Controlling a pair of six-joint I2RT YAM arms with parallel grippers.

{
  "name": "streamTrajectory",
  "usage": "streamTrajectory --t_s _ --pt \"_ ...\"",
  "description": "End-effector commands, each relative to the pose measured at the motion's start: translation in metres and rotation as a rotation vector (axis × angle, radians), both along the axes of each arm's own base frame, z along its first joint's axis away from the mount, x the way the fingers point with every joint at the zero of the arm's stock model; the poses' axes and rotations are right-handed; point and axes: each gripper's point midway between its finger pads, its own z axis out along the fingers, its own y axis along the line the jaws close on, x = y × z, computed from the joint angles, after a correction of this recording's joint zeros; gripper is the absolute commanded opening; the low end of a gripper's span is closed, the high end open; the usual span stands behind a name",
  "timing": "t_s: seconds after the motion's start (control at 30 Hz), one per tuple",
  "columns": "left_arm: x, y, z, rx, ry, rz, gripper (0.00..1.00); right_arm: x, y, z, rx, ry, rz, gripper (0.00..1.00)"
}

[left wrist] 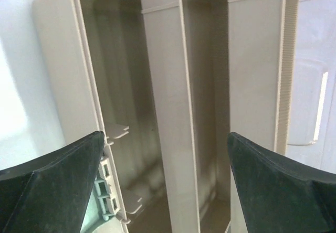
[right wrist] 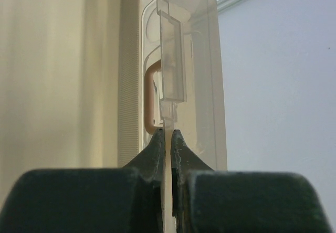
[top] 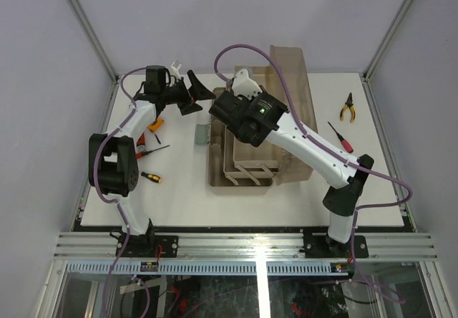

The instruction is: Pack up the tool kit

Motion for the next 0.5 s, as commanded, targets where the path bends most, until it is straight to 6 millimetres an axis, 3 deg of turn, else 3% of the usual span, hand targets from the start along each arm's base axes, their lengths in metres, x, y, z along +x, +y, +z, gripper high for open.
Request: streamTrajectory --t_s 0.0,0.23,0.47 --pt "0.017 0.01 -0.018 0.124 -0.03 0.014 1.0 -0.003 -0.006 0.011 0.147 -0.066 -0.024 0.0" --pt "0.039 0.017 -0.055 0.245 -0.012 0.012 0.98 -0.006 -0.015 0.002 0.211 -0.052 -0.036 0.0" --pt "0.051 0.006 -0.078 0.332 -0.013 -0.024 0.94 -0.008 -0.025 -0.009 0.278 -0.035 -0.06 0.0"
